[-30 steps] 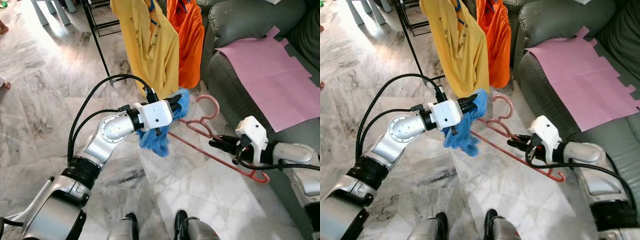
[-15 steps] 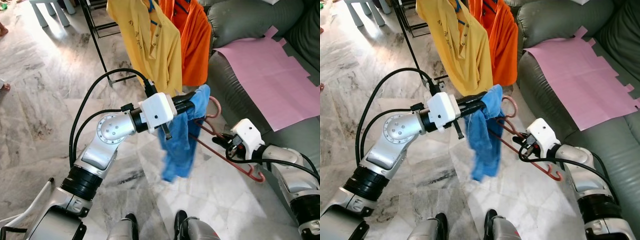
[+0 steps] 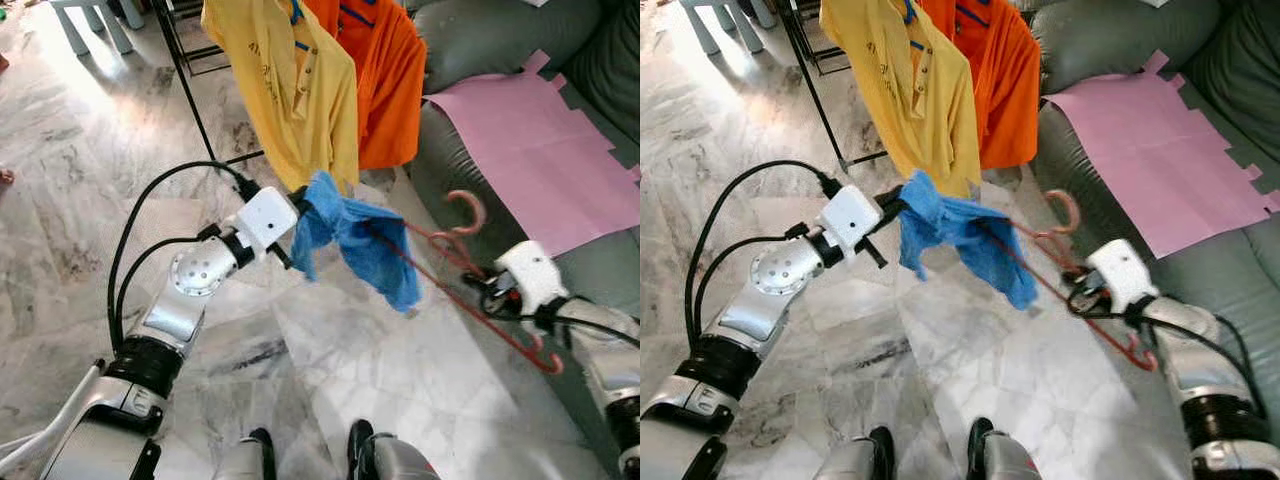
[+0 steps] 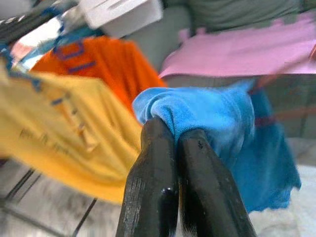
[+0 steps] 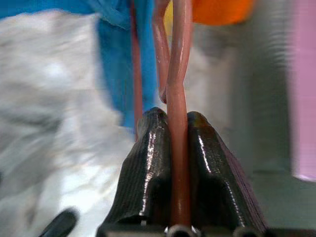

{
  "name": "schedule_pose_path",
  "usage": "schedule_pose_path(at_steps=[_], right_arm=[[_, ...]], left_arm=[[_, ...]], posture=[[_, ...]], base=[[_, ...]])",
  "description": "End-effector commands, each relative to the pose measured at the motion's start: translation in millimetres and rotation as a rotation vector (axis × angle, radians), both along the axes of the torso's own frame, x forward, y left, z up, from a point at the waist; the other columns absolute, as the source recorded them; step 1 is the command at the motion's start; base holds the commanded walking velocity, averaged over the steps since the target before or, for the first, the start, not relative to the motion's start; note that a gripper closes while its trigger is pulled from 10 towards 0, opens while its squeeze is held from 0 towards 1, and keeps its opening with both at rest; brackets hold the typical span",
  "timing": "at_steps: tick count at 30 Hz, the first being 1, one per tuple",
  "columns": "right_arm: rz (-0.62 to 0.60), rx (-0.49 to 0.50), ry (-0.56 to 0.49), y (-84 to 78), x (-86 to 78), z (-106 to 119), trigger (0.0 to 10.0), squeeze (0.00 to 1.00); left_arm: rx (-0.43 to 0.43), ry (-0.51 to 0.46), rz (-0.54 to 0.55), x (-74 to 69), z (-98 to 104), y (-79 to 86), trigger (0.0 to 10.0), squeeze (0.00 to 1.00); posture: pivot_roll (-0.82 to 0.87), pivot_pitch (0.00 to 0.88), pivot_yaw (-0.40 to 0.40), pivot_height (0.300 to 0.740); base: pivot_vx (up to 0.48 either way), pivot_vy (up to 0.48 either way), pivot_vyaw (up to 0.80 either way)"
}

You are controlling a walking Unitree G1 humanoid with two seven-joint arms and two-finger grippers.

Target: Hang hanger

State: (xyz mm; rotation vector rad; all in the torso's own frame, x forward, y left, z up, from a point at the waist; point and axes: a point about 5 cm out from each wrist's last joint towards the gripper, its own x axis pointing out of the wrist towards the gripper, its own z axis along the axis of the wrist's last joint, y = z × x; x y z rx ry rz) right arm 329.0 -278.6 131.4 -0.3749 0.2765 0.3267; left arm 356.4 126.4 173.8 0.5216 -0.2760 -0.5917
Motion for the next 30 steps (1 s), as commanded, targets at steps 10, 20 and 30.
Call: schedule_pose_path(at_steps=[10,20,30], right_arm=[[-0.281,0.112,-0.314,-12.1,34.8,73.3,10.0,0.00],[-0.203,0.359,-0.587,51.3,66.4,135.6,10.0,0.00],[0.180,0.632,-0.534,148.4,74.9,164.2,10.0,0.00]], left_arm=[[-0.154,-0.004,0.174,-8.4,-16.5,13.4,10.0,0.00],[-0.235,0.072,-0.121,-45.1,-30.8,-74.0,10.0,0.00],[-0.022,-0.074,-0.246,-58.9,-28.6,-125.3,10.0,0.00]], posture=[[-0.10,0.168,-0.044,0.740],[-0.10,0.123,-0.022,0.740],[-0.07,0.110,-0.025,0.740]], base=[[0.000,0.000,0.00],[0.000,0.000,0.00],[0.000,0.000,0.00]])
